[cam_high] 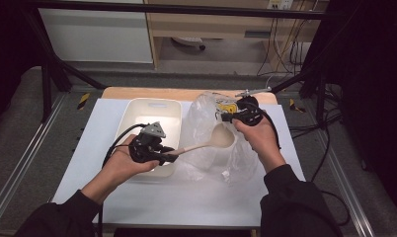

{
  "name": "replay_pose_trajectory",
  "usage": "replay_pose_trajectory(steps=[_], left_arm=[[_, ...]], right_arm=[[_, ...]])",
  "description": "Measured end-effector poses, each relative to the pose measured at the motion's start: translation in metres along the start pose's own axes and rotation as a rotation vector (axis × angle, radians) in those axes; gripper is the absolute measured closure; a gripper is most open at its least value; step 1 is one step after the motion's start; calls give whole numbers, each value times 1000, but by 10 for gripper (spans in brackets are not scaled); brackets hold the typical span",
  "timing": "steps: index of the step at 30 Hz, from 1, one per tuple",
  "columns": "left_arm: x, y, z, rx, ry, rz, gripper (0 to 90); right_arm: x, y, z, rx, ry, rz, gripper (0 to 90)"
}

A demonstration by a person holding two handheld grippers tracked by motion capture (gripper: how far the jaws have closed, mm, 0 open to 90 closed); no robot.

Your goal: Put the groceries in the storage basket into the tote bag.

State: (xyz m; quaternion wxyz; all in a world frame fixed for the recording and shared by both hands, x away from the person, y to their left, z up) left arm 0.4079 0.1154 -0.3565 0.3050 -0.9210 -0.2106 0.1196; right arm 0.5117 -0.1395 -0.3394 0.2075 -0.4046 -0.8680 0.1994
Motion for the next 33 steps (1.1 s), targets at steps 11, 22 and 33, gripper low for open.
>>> replay_pose_trajectory(steps=[11, 22, 33], left_arm=[[-27, 1, -2, 15, -16, 52, 692], [-23, 34, -4, 42, -32, -8, 692], [7, 35, -6, 31, -45, -105, 693]], right_arm=[[0, 0, 0, -6, 1, 9, 900], [-8, -12, -2, -27, 12, 33, 900], [-17, -33, 1, -36, 13, 65, 900]])
Point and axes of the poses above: each handheld gripper's, and its own axes: y roughly forward along the jaws, z roughly out of its underside, x roughly to its left, the point moved 5 cm from there along y, roughly forward along the jaws, and after that the axes turned 8 degrees about -x, right-handed, at the moved point
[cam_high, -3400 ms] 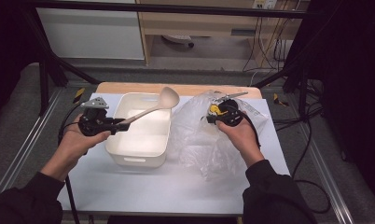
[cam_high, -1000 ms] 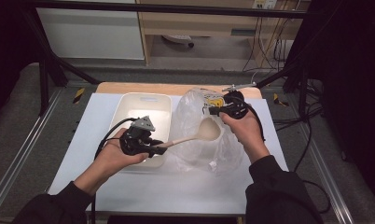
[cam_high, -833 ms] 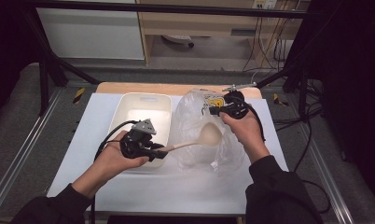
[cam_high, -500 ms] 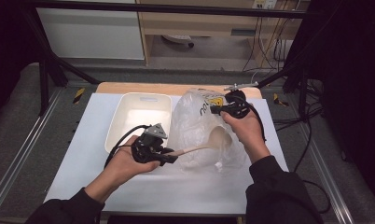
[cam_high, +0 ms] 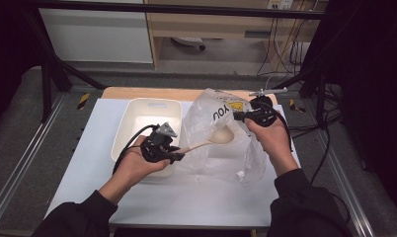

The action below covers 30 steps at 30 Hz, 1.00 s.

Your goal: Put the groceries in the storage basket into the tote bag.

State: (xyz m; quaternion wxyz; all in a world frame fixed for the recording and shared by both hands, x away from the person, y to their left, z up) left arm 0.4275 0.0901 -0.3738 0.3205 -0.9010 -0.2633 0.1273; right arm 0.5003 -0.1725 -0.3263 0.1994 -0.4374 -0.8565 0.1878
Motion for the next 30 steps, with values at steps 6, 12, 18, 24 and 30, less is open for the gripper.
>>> replay_pose_trajectory(steps=[6, 12, 18, 24, 30], left_arm=[[14, 12, -9, -18, 0, -26, 693], [11, 25, -12, -23, 10, 0, 693], [-1, 32, -18, -23, 27, 18, 693], [-12, 47, -23, -41, 15, 19, 693], [-24, 65, -26, -52, 43, -12, 693]], right_arm=[[4, -10, 3, -10, -2, -5, 900], [4, -3, 9, -2, 10, -12, 900], [4, 0, 12, 1, 14, -16, 900], [7, 2, 14, -4, 17, -26, 900], [10, 2, 13, -11, 19, -38, 900]])
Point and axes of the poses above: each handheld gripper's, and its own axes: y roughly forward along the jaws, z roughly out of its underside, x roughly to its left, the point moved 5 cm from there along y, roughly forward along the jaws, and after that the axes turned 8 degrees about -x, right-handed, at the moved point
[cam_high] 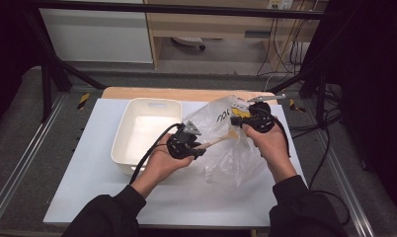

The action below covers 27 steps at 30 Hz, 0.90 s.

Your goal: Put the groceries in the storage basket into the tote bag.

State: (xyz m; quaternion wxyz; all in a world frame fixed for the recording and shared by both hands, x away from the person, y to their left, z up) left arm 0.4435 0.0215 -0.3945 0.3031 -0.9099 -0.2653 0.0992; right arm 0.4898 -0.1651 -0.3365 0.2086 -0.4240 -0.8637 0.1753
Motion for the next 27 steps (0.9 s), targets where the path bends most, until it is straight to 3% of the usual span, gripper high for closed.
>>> replay_pose_trajectory(steps=[3, 11, 16, 27], left_arm=[[-7, 8, -1, -4, 18, -13, 692], [-22, 30, -5, -37, 11, -11, 693], [-25, 47, -2, -36, 8, -18, 692], [-29, 73, -3, -94, -24, -41, 693]], right_arm=[[1, 0, -1, 0, 2, -5, 900], [3, 0, -1, -2, 0, -14, 900], [5, -3, -5, -13, -6, -23, 900], [13, -9, -9, -15, -23, -35, 900]])
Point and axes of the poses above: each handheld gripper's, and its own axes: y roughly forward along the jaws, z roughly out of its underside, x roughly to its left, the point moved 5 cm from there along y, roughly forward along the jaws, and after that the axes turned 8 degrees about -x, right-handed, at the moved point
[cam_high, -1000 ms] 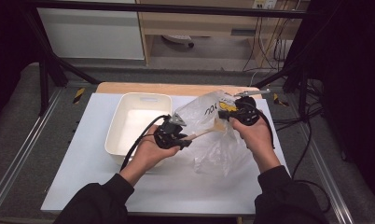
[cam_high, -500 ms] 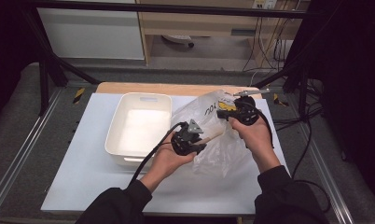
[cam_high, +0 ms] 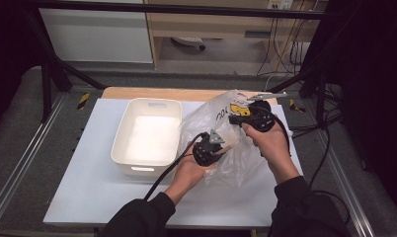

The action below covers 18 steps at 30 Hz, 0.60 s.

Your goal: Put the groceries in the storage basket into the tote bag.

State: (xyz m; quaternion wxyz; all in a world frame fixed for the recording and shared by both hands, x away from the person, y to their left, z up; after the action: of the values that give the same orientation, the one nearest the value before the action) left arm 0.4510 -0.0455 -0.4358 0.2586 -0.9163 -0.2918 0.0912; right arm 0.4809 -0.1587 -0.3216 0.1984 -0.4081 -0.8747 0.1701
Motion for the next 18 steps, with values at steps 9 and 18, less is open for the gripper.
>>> replay_pose_trajectory(steps=[9, 18], left_arm=[[-3, 17, 7, 7, 15, -3, 693], [-4, 29, 7, -11, 29, -15, 693]], right_arm=[[-1, -1, -1, -3, 4, -4, 900], [3, -3, -2, -10, 4, -16, 900]])
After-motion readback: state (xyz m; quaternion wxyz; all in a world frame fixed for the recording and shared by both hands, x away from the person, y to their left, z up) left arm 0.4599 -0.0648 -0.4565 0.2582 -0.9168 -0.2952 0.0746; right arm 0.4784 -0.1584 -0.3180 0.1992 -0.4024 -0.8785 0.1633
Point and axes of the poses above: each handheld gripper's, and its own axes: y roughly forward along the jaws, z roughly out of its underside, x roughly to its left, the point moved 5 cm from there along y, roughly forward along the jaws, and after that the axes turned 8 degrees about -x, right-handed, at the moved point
